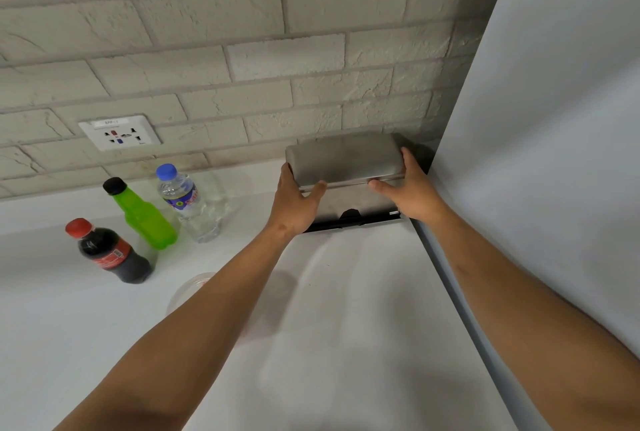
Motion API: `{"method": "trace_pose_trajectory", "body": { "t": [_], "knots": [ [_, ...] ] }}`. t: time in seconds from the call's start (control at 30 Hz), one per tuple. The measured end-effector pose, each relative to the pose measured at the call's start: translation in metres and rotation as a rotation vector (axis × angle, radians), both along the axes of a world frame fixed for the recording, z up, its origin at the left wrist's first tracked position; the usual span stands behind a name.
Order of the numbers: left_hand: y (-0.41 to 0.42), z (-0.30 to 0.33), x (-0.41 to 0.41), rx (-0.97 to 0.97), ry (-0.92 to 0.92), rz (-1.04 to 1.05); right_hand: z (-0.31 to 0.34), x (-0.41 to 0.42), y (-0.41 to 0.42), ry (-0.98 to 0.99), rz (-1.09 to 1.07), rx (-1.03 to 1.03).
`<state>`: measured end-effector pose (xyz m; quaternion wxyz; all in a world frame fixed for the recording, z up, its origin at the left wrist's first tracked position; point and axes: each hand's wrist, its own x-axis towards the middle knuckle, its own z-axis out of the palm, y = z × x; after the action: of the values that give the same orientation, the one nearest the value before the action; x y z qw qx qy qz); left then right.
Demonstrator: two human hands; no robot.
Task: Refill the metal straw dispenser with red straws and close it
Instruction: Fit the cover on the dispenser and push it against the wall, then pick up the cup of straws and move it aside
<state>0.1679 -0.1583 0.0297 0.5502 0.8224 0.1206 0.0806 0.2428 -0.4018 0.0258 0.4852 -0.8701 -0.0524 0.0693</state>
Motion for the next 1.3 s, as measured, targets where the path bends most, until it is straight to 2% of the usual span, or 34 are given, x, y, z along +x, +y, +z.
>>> {"method": "trace_pose_trajectory", "body": {
  "t": [0.2, 0.4, 0.57, 0.73, 1.0, 1.3],
  "knots": [
    [0.001, 0.005, -0.007, -0.011, 0.018, -0.036, 0.011, -0.014, 0.004, -0.028, -0.042, -0.053],
    [0.023, 0.004, -0.042, 0.114, 0.087, -0.123, 0.026, -0.073, 0.022, -0.226, -0.128, -0.098],
    [0.057, 0.021, -0.083, 0.195, 0.112, -0.176, 0.024, -0.127, 0.040, -0.263, -0.013, -0.018],
    [0.102, 0.037, -0.140, 0.188, 0.069, -0.244, 0.020, -0.178, 0.078, -0.149, 0.217, 0.047],
    [0.172, 0.011, -0.210, 0.234, 0.115, -0.236, -0.002, -0.235, 0.147, -0.015, 0.395, 0.061],
    [0.176, -0.015, -0.247, 0.061, 0.079, -0.254, -0.022, -0.267, 0.180, -0.062, 0.442, 0.004]
  ]
}}
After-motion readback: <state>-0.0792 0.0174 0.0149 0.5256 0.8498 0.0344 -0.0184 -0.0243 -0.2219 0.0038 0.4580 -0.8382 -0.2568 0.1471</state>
